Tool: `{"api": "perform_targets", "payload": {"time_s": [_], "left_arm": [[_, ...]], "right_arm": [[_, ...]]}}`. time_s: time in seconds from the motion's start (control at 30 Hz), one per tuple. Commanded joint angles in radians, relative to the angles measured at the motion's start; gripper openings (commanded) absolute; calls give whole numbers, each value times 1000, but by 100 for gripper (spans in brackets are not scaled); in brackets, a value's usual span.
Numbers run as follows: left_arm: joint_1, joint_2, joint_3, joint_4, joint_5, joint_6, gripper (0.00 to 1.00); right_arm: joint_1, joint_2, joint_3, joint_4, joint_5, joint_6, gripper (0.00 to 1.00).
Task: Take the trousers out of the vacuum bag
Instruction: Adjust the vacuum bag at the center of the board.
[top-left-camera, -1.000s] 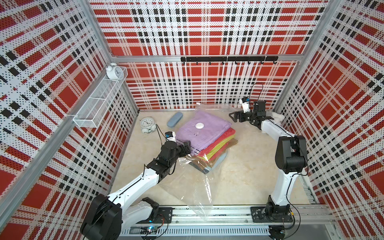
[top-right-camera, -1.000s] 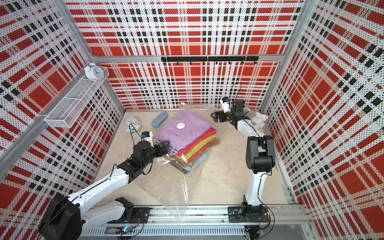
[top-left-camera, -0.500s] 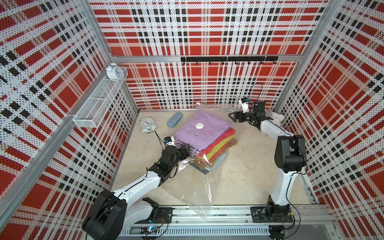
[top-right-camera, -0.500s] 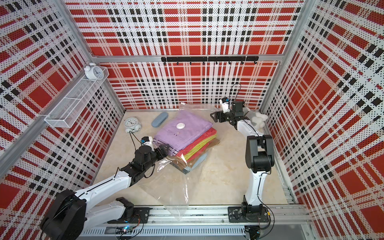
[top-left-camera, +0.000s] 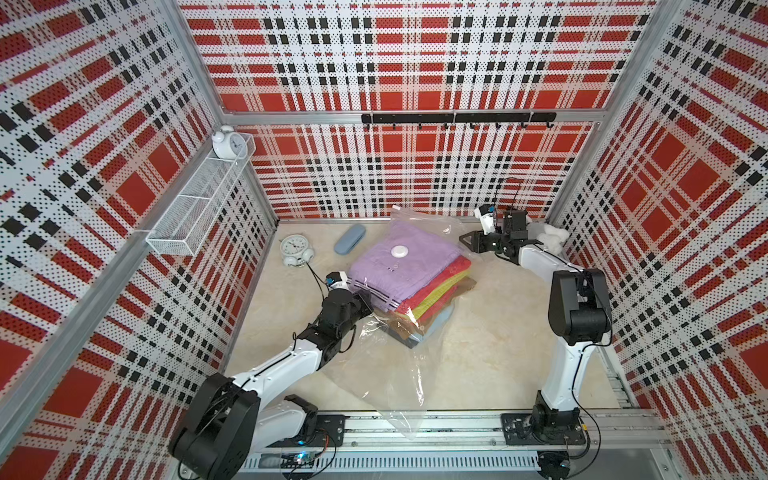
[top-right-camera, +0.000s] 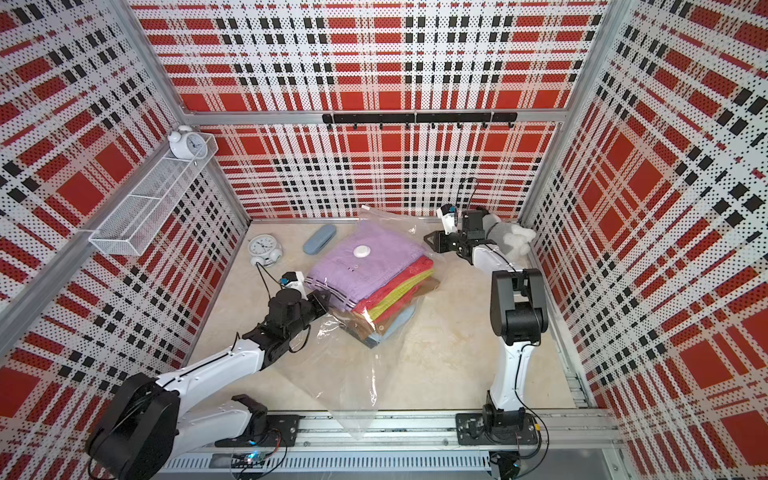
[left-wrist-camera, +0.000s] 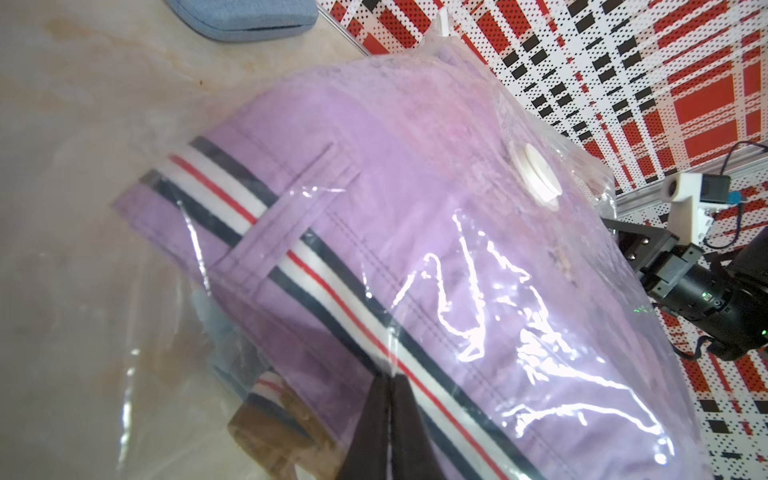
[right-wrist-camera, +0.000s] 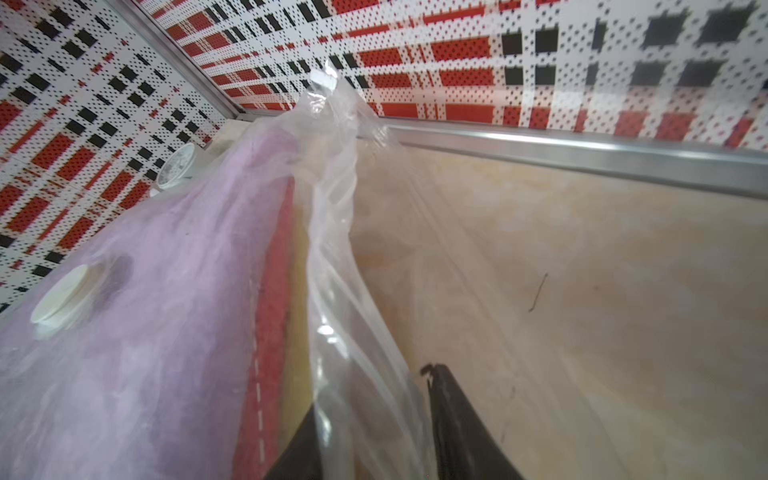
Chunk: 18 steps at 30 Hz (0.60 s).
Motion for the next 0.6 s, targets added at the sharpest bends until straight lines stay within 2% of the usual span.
{"api": "perform_targets", "payload": {"time_s": [0.0, 0.07, 0.23, 0.27, 0.37, 0.5, 0.53, 0.57], "left_arm": [[43, 9, 2, 4, 36, 11, 0], [74, 5, 11, 3, 46, 22, 0], [174, 13, 70, -43, 78, 80, 0], [216, 18, 87, -54, 88, 91, 0], [288, 32, 133, -64, 149, 107, 0], [300, 32, 182, -134, 146, 161, 0], [297, 34, 194, -161, 140, 182, 17], [293, 33, 202, -186, 136, 205, 55]], "right_arm": [[4, -67, -32, -2, -8, 1, 18], [10, -90, -49, -7, -8, 4, 11], [46, -162, -96, -26, 22, -10, 11], [54, -176, -105, -29, 30, -10, 11], [84, -222, -131, -41, 63, -12, 10], [111, -259, -141, -60, 103, -20, 10], [114, -264, -138, -71, 108, -23, 10], [116, -268, -131, -79, 113, -27, 10]]}}
